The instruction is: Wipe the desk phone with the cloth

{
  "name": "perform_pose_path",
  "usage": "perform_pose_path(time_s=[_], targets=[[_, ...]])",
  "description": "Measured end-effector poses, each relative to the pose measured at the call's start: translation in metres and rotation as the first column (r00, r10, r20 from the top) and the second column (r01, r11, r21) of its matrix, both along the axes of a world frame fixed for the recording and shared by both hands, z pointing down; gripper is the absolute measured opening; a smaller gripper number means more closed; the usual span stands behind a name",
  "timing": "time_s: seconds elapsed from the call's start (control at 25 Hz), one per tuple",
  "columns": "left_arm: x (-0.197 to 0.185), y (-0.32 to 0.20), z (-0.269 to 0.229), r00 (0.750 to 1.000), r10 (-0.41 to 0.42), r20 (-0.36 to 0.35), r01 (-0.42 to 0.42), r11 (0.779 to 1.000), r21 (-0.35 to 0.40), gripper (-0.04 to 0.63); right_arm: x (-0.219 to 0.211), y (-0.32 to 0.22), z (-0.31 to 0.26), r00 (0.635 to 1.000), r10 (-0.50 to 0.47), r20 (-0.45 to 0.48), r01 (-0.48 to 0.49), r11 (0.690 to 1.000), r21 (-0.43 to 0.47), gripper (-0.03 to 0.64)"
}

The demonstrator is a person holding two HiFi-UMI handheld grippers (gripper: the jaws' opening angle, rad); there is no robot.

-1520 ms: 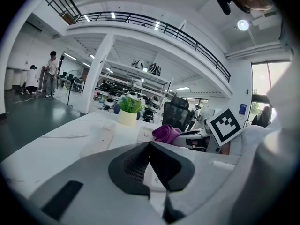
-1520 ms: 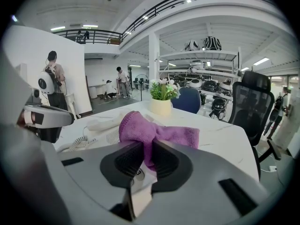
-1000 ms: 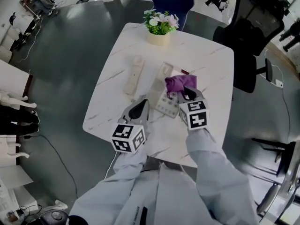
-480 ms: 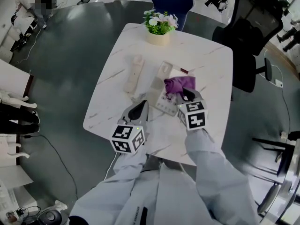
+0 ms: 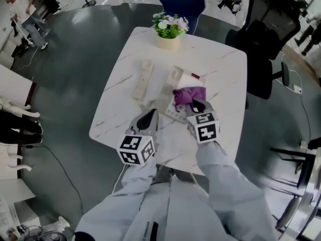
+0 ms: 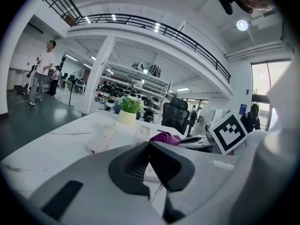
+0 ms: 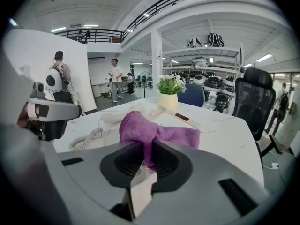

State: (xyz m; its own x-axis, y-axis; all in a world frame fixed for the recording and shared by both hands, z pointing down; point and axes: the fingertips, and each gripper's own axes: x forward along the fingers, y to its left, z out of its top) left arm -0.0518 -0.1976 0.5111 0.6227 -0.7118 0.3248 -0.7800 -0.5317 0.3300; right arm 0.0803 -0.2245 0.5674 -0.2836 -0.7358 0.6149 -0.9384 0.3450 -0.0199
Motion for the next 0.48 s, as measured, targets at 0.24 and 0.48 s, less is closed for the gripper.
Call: perform_pose_path(time_s=[0.24, 0.48], targets=[[-0.001, 0.006, 0.0, 1.0, -0.001, -0.003, 0.001, 1.0, -0.004, -0.002, -0.008, 0.011, 0.003, 1.0, -0.015, -0.001, 0.015, 1.0, -0.013, 0.037], [-0.005, 0.01, -0.002, 1.0, -0.002, -0.005, 0.002, 1.0, -0.002, -0.002, -0.016, 0.02, 0.005, 1.0, -0.017, 0.006, 0.017, 1.0, -0.026, 0.037]])
